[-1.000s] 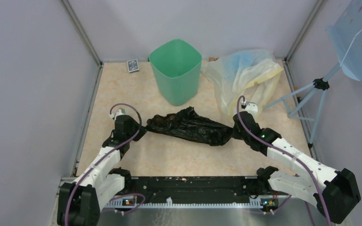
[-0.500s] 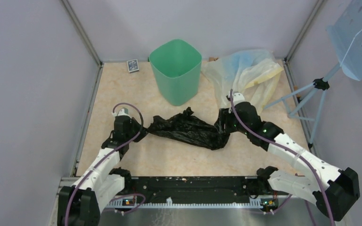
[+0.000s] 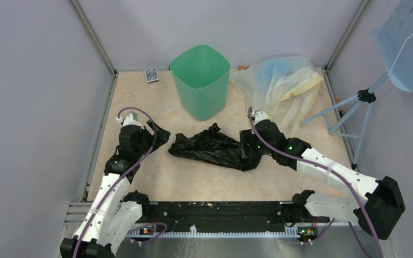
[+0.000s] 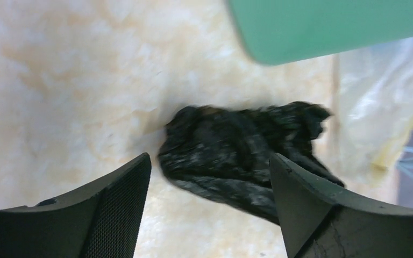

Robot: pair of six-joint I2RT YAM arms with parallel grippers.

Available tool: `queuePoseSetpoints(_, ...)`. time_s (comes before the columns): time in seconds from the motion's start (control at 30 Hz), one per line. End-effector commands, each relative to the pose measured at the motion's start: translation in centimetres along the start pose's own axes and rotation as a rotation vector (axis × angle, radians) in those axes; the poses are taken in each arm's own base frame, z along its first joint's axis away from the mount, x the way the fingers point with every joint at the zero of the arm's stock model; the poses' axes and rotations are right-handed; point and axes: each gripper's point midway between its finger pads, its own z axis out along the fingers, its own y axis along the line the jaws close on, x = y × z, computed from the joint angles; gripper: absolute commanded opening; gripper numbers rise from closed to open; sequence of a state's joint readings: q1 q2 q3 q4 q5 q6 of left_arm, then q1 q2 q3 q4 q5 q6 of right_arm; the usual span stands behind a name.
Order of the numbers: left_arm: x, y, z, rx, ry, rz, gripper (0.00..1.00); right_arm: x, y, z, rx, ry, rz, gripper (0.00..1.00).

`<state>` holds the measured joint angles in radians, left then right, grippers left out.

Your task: Put the trash bags into the trash bin

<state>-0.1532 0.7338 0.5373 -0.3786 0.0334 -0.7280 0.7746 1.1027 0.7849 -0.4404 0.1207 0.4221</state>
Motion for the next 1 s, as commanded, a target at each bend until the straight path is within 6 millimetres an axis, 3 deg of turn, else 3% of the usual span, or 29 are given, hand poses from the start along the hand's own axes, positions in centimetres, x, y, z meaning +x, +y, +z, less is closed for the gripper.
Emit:
queuePoseSetpoints(0.0,-3.4,-5.6,-2.0,0.187,-0.049,0.149,0.86,0.0,-1.6,-2.0,0.074,-0.062,0.088,0.66)
queuePoseSetpoints(0.17,-3.6,-10.4,-1.1,0.201,-0.093,0.295,0.85,2.2,-2.1,-3.1,0.059,-0.05,0.184,0.62)
queuePoseSetpoints(0.33,-0.8,-15.8,0.9,0.25,-0.05,0.349,0.83,4.7,-2.6,-3.2,0.053,-0.044,0.303,0.55)
queuePoseSetpoints(0.47,0.6,-18.3,3.0,0.264,-0.048,0.357,0.82,6.1,-2.2,-2.5,0.016,-0.031,0.381,0.53)
queuePoseSetpoints(0.73,4.5,-20.8,7.5,0.183,-0.032,0.475,0.84,7.9,-2.0,-0.6,-0.013,-0.012,0.387,0.51)
queuePoseSetpoints(0.97,7.2,-20.9,11.9,0.075,0.001,0.613,0.8,7.9,-2.4,0.2,0.004,-0.028,0.37,0.51)
